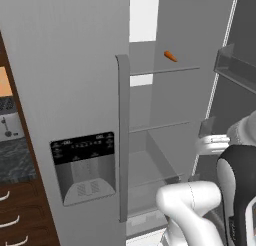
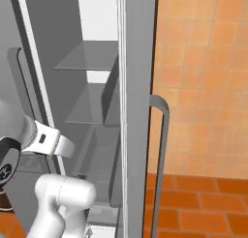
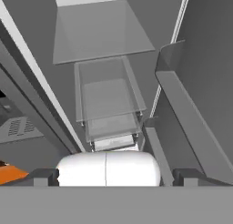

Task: Place one carrot and one fish in each tupperware on the nearby counter, to pack two identical lunches.

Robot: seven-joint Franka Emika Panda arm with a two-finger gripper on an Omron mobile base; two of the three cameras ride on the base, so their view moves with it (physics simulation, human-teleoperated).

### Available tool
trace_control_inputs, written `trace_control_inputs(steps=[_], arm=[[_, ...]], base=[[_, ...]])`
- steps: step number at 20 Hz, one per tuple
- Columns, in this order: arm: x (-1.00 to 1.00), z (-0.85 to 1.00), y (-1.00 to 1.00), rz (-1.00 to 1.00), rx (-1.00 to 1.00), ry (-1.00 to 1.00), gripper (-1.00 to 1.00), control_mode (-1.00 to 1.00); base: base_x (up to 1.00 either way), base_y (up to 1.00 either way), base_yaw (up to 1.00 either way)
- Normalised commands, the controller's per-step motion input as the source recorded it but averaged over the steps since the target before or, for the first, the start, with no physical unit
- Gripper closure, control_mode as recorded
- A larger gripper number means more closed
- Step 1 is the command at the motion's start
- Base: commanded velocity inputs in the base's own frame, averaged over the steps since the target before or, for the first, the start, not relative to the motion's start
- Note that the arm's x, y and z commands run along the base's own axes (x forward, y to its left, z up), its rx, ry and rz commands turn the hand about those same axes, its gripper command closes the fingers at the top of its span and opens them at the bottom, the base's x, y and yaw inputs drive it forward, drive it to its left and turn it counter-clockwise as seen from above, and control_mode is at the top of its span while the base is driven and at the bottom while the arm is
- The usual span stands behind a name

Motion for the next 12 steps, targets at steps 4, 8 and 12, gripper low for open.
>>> trace_control_inputs(steps=[4, 8, 12], arm=[[0.25, 0.0, -0.03, 0.0, 0.0, -0.05, -1.0, -1.0], [0.47, 0.19, -0.02, -0.01, 0.0, -0.15, -1.0, -1.0], [0.65, 0.47, 0.0, 0.0, 0.0, -0.44, -1.0, -1.0]], base=[[0.13, 0.03, 0.0], [0.0, 0.0, 0.0], [0.0, 0.0, 0.0]])
